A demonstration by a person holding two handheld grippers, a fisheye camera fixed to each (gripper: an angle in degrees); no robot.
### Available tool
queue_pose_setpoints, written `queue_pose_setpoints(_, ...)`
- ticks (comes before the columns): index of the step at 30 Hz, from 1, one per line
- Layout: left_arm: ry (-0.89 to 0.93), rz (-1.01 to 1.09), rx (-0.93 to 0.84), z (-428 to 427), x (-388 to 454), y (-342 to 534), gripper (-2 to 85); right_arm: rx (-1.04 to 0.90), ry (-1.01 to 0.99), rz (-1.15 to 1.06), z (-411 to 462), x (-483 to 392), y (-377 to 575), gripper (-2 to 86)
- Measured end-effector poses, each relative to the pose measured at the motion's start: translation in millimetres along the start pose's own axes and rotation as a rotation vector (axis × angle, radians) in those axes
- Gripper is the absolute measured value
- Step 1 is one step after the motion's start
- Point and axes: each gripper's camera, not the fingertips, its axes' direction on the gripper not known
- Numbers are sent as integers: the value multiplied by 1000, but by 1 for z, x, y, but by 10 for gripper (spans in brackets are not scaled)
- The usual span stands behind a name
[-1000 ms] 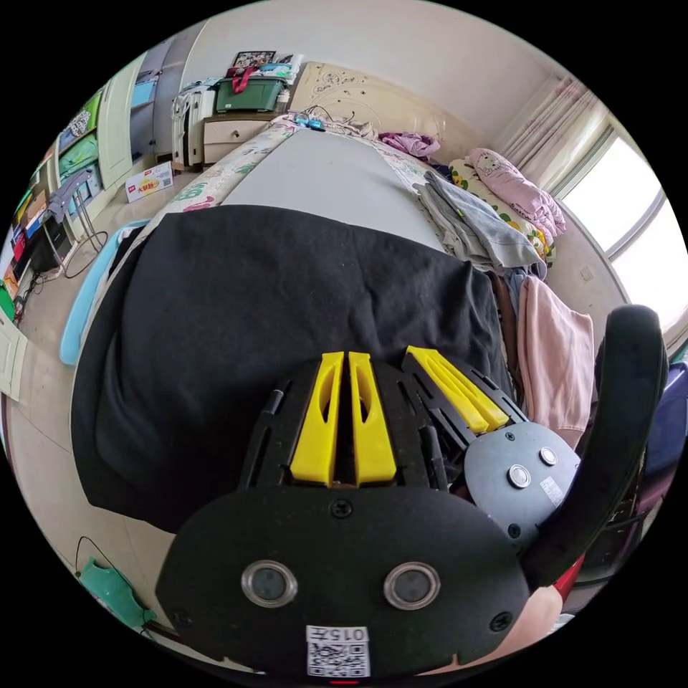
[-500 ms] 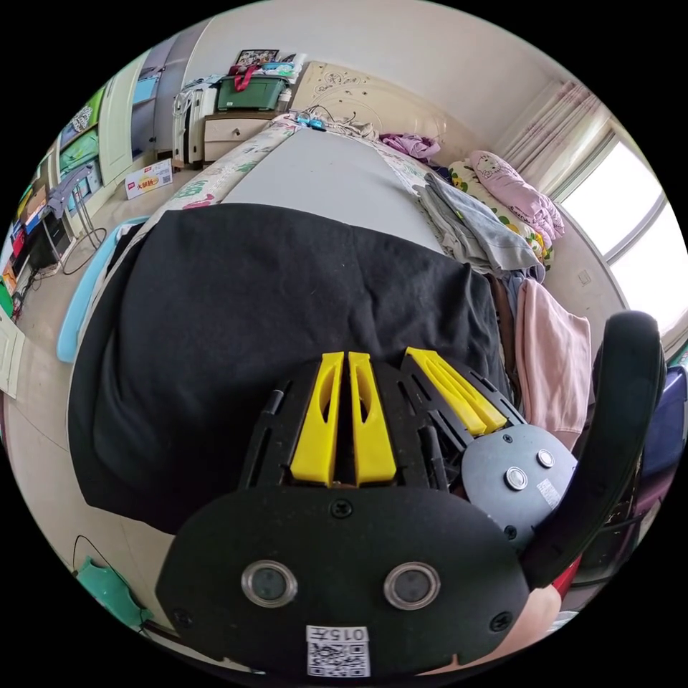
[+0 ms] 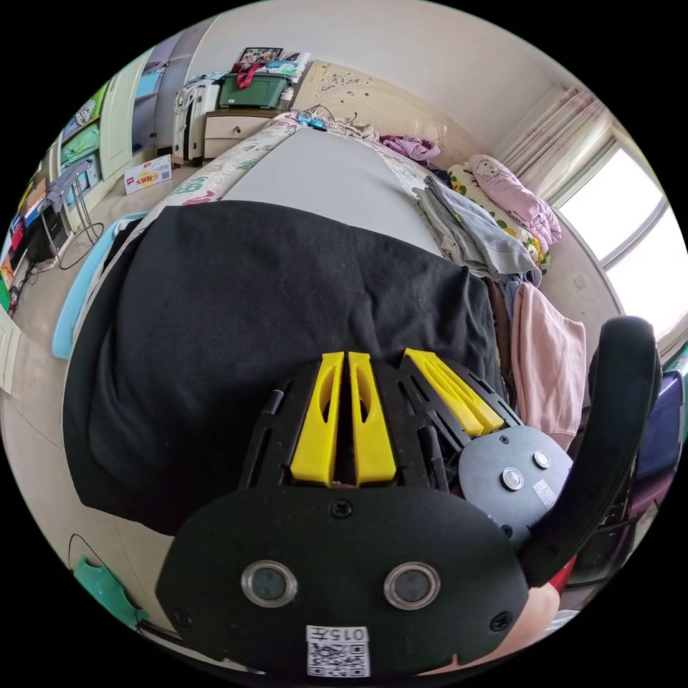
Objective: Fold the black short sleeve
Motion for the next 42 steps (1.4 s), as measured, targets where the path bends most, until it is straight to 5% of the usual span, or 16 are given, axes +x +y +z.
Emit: queue_pose_setpoints(42,22,21,-3,28,-6,-3,2,7,-13,16,-30,-10,-7,-9)
